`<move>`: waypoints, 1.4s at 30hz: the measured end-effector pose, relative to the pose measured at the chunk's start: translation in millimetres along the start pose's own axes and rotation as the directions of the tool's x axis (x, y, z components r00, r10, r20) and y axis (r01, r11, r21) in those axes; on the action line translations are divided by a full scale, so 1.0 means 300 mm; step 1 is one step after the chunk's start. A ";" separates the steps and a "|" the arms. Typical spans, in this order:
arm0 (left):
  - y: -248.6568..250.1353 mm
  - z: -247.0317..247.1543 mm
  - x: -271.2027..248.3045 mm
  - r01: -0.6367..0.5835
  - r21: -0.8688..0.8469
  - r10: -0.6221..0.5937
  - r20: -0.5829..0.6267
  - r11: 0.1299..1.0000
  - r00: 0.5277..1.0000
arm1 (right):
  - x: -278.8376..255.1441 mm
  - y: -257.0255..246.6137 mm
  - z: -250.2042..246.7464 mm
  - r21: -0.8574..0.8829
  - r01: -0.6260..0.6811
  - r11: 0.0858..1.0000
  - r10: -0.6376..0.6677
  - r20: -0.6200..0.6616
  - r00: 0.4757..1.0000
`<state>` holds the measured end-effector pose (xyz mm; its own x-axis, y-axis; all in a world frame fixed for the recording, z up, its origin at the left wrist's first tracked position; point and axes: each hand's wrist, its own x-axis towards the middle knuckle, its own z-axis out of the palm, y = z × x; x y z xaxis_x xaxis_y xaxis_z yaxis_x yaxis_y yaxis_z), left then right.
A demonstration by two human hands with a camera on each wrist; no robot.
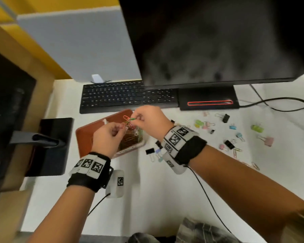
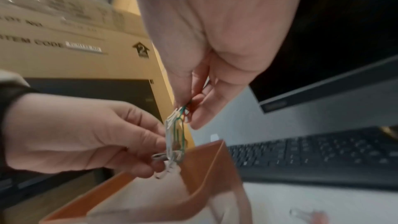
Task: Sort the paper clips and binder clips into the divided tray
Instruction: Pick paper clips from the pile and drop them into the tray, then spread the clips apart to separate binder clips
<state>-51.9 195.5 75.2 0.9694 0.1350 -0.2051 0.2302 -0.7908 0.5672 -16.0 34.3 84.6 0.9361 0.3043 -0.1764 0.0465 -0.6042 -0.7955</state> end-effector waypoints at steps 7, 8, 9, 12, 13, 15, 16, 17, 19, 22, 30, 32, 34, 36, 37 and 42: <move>-0.024 0.023 -0.035 -0.110 -0.060 0.111 0.011 0.992 0.994 | -0.036 0.019 0.059 0.017 -0.031 0.999 0.031 -0.008 0.999; -0.012 0.038 -0.050 -0.150 -0.074 0.152 0.022 0.986 0.988 | -0.077 0.048 0.027 0.001 -0.010 1.000 0.010 -0.025 1.000; 0.003 0.060 -0.066 -0.199 -0.089 0.203 0.042 0.976 0.978 | -0.125 0.087 -0.008 -0.020 -0.005 1.000 0.004 -0.039 0.999; 0.066 0.164 -0.114 -0.320 -0.132 0.339 0.167 0.938 0.926 | -0.289 0.265 -0.130 -0.122 -0.089 0.989 0.080 -0.078 0.994; 0.096 0.209 -0.133 -0.343 -0.150 0.370 0.222 0.927 0.902 | -0.353 0.333 -0.173 -0.155 -0.145 0.977 0.130 -0.099 0.987; 0.162 0.305 -0.169 -0.368 -0.198 0.415 0.320 0.908 0.852 | -0.488 0.464 -0.257 -0.202 -0.268 0.942 0.243 -0.142 0.960; 0.197 0.355 -0.185 -0.380 -0.214 0.435 0.361 0.900 0.825 | -0.556 0.527 -0.295 -0.221 -0.329 0.918 0.298 -0.161 0.941; 0.230 0.405 -0.201 -0.396 -0.224 0.454 0.394 0.891 0.799 | -0.620 0.585 -0.328 -0.232 -0.384 0.894 0.350 -0.176 0.920; 0.291 0.499 -0.229 -0.427 -0.223 0.481 0.474 0.876 0.738 | -0.727 0.680 -0.374 -0.242 -0.466 0.851 0.431 -0.184 0.883; 0.364 0.619 -0.276 -0.485 -0.179 0.478 0.632 0.856 0.610 | -0.834 0.780 -0.397 -0.266 -0.503 0.823 0.491 -0.114 0.864; 0.433 0.821 -0.383 -0.619 -0.031 0.407 0.779 0.785 0.477 | -0.861 0.867 -0.326 -0.292 -0.391 0.873 0.407 -0.005 0.913; 0.430 0.836 -0.383 -0.602 -0.062 0.438 0.745 0.796 0.503 | -0.845 0.880 -0.312 -0.260 -0.353 0.899 0.358 -0.029 0.933; 0.423 0.831 -0.372 -0.573 -0.096 0.451 0.727 0.814 0.519 | -0.835 0.900 -0.307 -0.200 -0.338 0.919 0.333 -0.061 0.941; 0.409 0.814 -0.351 -0.546 -0.103 0.450 0.703 0.831 0.552 | -0.829 0.918 -0.310 -0.126 -0.326 0.937 0.315 -0.094 0.944; 0.400 0.803 -0.338 -0.537 -0.096 0.449 0.681 0.838 0.578 | -0.827 0.926 -0.313 -0.098 -0.317 0.943 0.307 -0.109 0.945; 0.364 0.752 -0.287 -0.520 -0.018 0.445 0.545 0.854 0.711 | -0.820 0.946 -0.348 -0.079 -0.333 0.940 0.318 -0.157 0.935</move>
<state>-129.7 -37.2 -25.2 0.7449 -0.5810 -0.3279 -0.3065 -0.7346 0.6054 -196.6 -288.9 -37.2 0.9447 -0.0230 -0.3272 -0.2404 -0.7273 -0.6428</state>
